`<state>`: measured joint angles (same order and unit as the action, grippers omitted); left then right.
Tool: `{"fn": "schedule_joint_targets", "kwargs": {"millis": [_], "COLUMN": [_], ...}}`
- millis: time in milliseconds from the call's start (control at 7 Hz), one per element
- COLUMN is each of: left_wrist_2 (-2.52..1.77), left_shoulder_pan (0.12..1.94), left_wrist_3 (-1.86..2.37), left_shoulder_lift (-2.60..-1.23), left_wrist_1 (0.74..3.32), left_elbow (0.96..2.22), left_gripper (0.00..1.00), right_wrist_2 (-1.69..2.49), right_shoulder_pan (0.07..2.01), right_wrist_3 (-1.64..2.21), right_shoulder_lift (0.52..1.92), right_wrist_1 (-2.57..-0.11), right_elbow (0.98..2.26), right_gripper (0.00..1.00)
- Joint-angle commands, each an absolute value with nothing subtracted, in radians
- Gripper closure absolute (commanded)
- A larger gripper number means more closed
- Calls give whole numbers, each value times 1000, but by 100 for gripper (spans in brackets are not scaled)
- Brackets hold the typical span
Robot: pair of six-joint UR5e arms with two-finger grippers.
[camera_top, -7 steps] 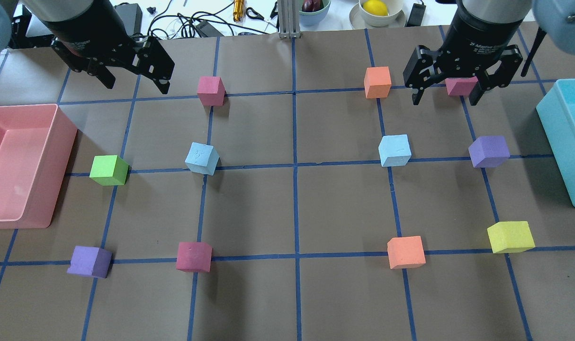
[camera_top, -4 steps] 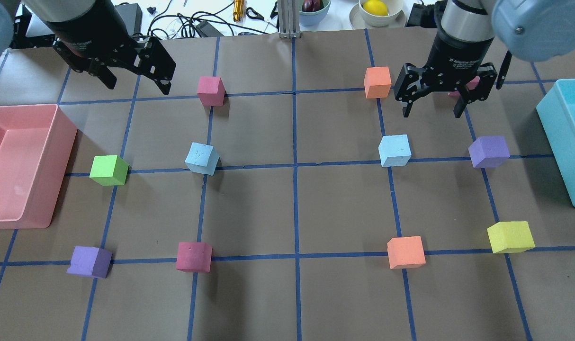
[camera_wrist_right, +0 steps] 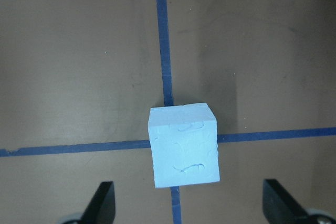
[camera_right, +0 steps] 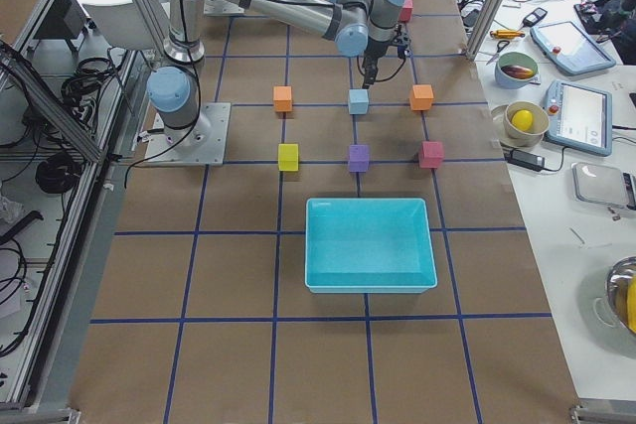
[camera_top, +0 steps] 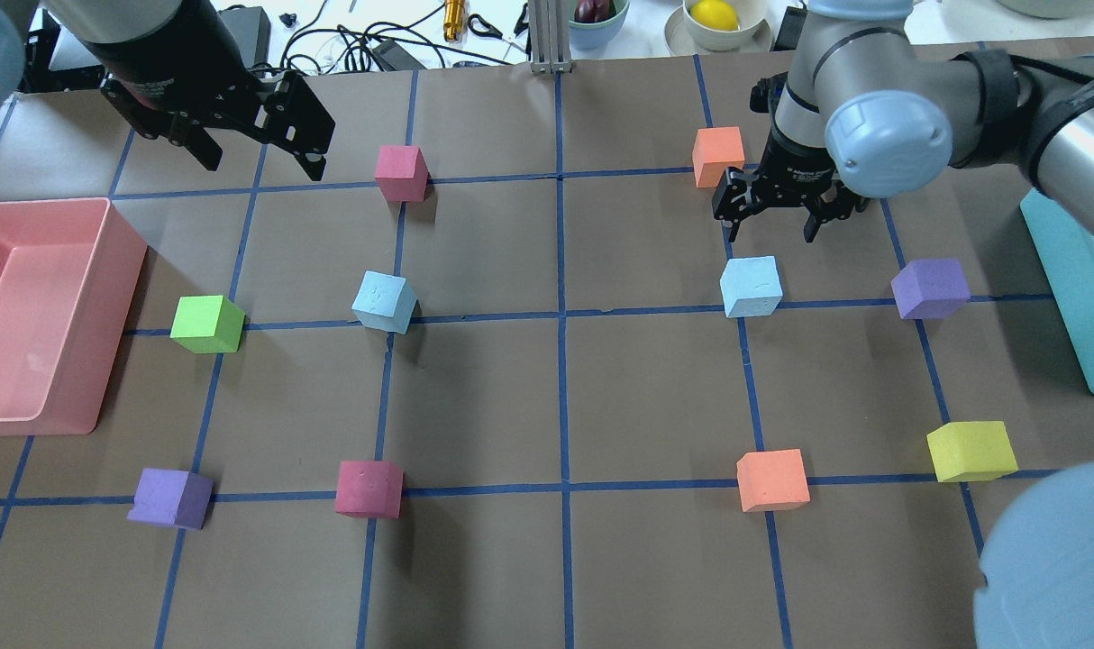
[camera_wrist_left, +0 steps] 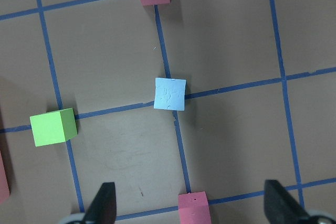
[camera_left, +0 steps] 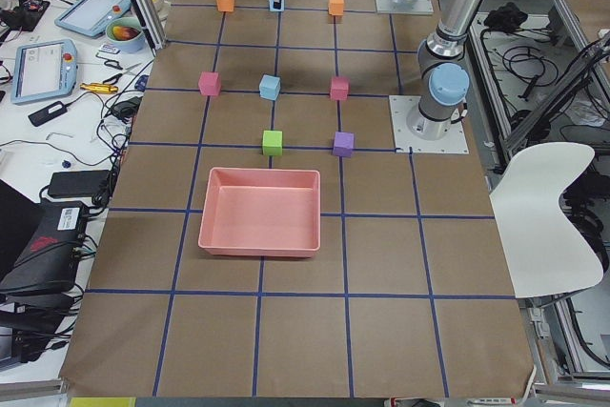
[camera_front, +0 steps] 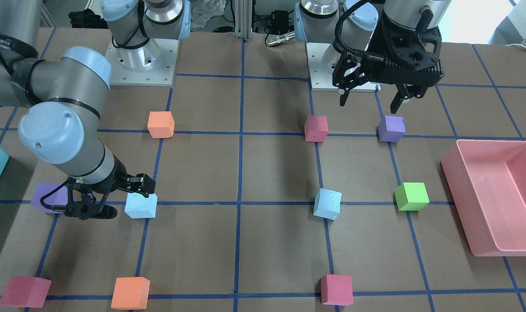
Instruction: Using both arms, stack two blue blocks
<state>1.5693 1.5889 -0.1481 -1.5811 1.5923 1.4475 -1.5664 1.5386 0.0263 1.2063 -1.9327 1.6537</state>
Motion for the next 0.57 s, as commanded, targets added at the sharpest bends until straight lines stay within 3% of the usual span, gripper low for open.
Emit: {"fn": "schedule_joint_targets", "kwargs": {"millis": [0, 429], "left_wrist_2": [1568, 1569], "left_shoulder_pan": [1589, 1578], "left_wrist_3": [-149, -152], "left_shoulder_lift": [-1582, -1583], "left_wrist_1": [1592, 1592], "left_elbow": [1448, 1443], "left_gripper": [0, 0], "right_wrist_2": [-1566, -1571], "right_shoulder_pan": [1539, 1539], "right_wrist_3": [32, 26], "right_shoulder_lift": [1160, 1135], "right_wrist_1": [-2055, -2059], "right_elbow": [1733, 1770], "right_gripper": [0, 0]}}
